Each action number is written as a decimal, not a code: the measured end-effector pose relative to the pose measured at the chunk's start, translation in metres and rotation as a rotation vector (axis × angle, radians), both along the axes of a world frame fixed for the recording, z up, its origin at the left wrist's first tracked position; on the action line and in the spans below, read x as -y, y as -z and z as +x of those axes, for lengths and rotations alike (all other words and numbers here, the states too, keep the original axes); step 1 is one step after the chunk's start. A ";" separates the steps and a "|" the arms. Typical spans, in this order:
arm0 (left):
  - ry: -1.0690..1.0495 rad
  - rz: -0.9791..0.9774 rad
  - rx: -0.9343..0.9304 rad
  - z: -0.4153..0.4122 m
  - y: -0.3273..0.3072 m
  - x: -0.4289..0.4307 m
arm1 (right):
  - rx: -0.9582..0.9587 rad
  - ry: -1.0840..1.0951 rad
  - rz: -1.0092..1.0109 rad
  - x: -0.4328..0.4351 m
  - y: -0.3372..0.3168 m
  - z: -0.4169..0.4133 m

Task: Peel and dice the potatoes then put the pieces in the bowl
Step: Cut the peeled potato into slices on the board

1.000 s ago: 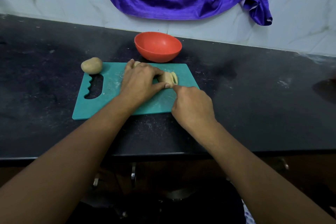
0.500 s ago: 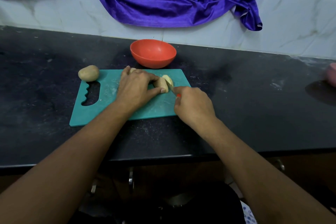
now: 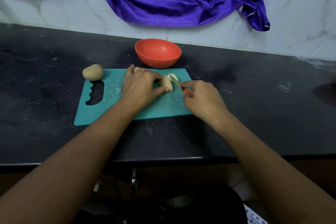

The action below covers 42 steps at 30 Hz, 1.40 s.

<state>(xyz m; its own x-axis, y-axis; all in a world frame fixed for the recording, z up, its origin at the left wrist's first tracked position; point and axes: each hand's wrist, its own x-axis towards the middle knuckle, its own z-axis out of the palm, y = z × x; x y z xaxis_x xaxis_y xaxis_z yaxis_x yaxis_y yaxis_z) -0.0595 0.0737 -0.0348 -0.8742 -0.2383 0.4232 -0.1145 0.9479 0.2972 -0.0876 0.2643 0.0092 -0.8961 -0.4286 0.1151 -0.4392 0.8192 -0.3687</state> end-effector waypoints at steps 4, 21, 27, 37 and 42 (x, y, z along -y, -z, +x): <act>-0.003 0.004 -0.003 0.000 0.000 0.000 | -0.025 -0.016 0.002 0.004 -0.008 0.002; 0.001 0.026 -0.007 -0.004 0.005 0.004 | 0.000 0.002 0.079 -0.002 -0.007 -0.004; -0.002 0.031 -0.008 -0.003 0.004 0.003 | 0.013 -0.010 -0.008 -0.006 -0.008 -0.009; -0.002 0.037 -0.008 0.000 0.001 0.001 | 0.047 -0.039 -0.031 0.014 -0.024 -0.009; -0.002 0.031 -0.012 0.001 0.000 0.001 | 0.077 -0.071 0.008 0.023 -0.043 -0.008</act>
